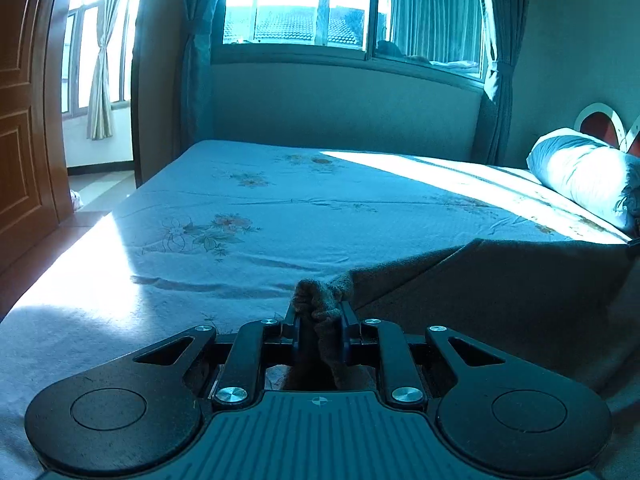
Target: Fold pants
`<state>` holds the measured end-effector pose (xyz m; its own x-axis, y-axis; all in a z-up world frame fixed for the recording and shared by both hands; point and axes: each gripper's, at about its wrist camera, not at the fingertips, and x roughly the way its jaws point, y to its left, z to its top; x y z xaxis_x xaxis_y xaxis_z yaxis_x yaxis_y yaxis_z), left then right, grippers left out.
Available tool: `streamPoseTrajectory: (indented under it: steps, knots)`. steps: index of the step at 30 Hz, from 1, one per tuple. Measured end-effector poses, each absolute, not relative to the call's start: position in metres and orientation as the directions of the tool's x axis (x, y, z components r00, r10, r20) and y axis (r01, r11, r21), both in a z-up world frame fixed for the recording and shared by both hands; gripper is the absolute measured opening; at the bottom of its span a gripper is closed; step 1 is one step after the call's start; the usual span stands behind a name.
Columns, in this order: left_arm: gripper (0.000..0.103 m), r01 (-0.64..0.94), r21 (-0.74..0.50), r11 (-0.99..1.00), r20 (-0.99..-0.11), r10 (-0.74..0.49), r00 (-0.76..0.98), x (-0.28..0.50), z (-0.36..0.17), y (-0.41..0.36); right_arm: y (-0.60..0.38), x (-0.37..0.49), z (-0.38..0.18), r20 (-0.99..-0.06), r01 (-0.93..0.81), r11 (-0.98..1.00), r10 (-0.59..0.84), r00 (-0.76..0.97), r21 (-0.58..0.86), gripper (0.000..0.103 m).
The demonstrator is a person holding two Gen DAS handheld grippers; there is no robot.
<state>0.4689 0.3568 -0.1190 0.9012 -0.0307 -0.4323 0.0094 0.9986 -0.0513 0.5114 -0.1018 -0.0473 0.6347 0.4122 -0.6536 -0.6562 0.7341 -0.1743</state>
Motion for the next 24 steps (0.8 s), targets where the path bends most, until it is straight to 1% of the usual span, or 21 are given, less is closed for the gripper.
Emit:
streamPoseTrajectory:
  steps: [2,5,10,15,16,18,21,22,24]
  knots:
    - [0.018,0.034,-0.063,0.997,-0.393,-0.056,0.918,0.448,-0.110,0.360,-0.105,0.488,-0.040,-0.645,-0.660,0.726,0.412,0.644,-0.195,0.000]
    - [0.018,0.071,-0.057,0.996,-0.364,-0.087,0.927,0.419,-0.102,0.361,-0.110,0.456,-0.034,-0.637,-0.663,0.717,0.412,0.652,-0.215,0.000]
    - [0.018,0.114,-0.038,0.993,-0.346,-0.120,0.931,0.366,-0.099,0.358,-0.119,0.404,-0.032,-0.622,-0.665,0.718,0.429,0.655,-0.205,0.000]
    - [0.018,0.125,-0.014,0.992,-0.378,-0.121,0.918,0.321,-0.107,0.354,-0.122,0.351,-0.055,-0.624,-0.681,0.700,0.437,0.647,-0.216,0.000]
    - [0.018,0.128,0.004,0.992,-0.390,-0.116,0.913,0.312,-0.111,0.351,-0.122,0.341,-0.063,-0.625,-0.682,0.695,0.433,0.649,-0.227,0.000]
    - [0.018,0.130,0.041,0.991,-0.415,-0.102,0.904,0.292,-0.120,0.345,-0.123,0.322,-0.081,-0.642,-0.683,0.701,0.431,0.634,-0.204,0.000]
    - [0.032,0.086,0.101,0.991,-0.455,-0.031,0.890,0.266,-0.136,0.337,-0.120,0.295,-0.108,-0.648,-0.681,0.676,0.389,0.655,-0.282,0.000]
    - [0.032,0.060,0.116,0.991,-0.474,0.002,0.881,0.258,-0.143,0.337,-0.123,0.288,-0.111,-0.645,-0.681,0.684,0.400,0.651,-0.263,0.000]
    - [0.032,-0.009,0.091,0.996,-0.513,0.055,0.856,0.241,-0.152,0.343,-0.133,0.282,-0.110,-0.632,-0.649,0.731,0.405,0.661,-0.210,0.000]
